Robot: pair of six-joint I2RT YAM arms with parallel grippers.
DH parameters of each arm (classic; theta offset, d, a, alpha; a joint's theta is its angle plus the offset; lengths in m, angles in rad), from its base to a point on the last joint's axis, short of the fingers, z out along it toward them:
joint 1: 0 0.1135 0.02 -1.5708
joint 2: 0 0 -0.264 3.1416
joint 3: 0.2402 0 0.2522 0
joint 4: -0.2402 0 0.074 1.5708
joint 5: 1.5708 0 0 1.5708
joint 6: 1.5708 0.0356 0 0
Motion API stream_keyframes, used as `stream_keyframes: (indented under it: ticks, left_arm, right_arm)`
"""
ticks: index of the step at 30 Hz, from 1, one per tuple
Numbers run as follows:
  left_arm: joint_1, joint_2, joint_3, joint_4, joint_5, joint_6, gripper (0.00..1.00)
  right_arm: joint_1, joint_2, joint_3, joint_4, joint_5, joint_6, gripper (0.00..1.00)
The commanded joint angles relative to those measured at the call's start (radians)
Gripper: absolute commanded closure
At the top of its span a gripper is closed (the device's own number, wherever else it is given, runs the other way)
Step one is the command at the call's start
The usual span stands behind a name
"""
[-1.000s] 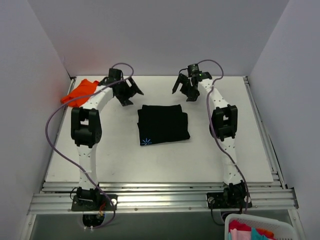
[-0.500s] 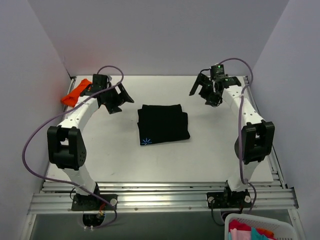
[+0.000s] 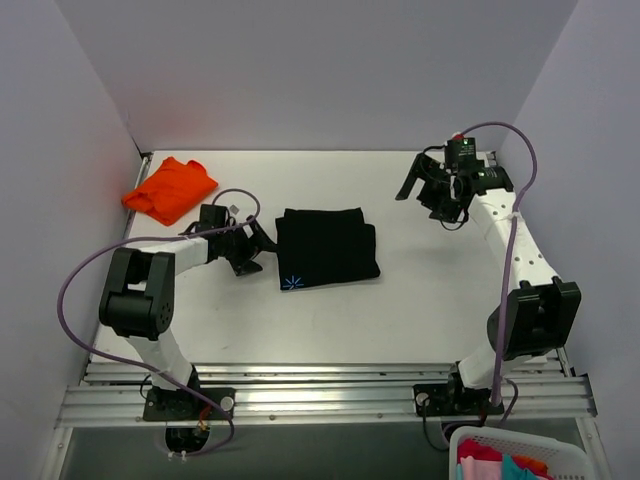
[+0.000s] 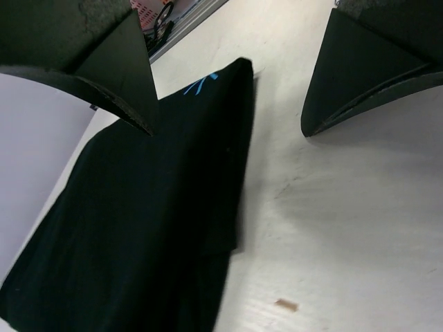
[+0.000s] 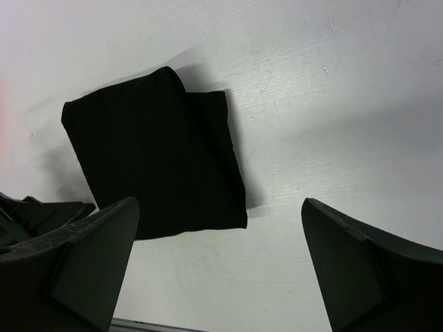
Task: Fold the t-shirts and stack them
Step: Fold the tshirt, then neatly place the folded tshirt to the corner
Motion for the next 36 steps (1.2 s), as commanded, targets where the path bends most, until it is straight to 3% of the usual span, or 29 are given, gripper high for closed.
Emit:
stream_keyframes:
  ticks: [1, 9, 11, 13, 16, 17, 20, 24, 27, 36]
  left_arm:
    - [-0.02, 0.048, -0.046, 0.217, 0.025, -0.054, 0.06]
    - [-0.129, 0.127, -0.014, 0.219, -0.073, -0.086, 0.05]
    - [-0.16, 0.146, -0.006, 0.23, -0.095, -0.106, 0.01]
    - [-0.18, 0.163, -0.003, 0.253, -0.101, -0.124, 0.07]
    - [-0.192, 0.202, 0.006, 0.271, -0.119, -0.15, 0.38]
    - [-0.192, 0.217, 0.008, 0.273, -0.126, -0.159, 0.57]
    - [-0.197, 0.243, 0.029, 0.253, -0.164, -0.164, 0.97]
    - [-0.201, 0.285, 0.107, 0.207, -0.167, -0.138, 0.98]
    - [-0.183, 0.289, 0.236, 0.065, -0.158, -0.074, 0.98]
    - [-0.014, 0.378, 0.871, -0.445, -0.118, 0.216, 0.98]
  right_arm:
    - [-0.003, -0.053, -0.023, -0.059, -0.006, -0.038, 0.0]
    - [-0.037, -0.093, -0.067, -0.094, -0.015, -0.062, 0.0]
    - [-0.038, -0.1, -0.073, -0.094, -0.021, -0.061, 0.0]
    - [-0.04, -0.103, -0.08, -0.096, -0.028, -0.059, 0.0]
    - [-0.041, -0.11, -0.081, -0.103, -0.034, -0.059, 0.0]
    - [-0.043, -0.113, -0.083, -0.105, -0.032, -0.061, 0.0]
    - [-0.044, -0.123, -0.089, -0.113, -0.034, -0.062, 0.0]
    - [-0.046, -0.137, -0.113, -0.113, -0.04, -0.061, 0.0]
    - [-0.049, -0.145, -0.126, -0.107, -0.049, -0.051, 0.0]
    - [-0.064, -0.18, -0.149, -0.074, -0.091, -0.016, 0.0]
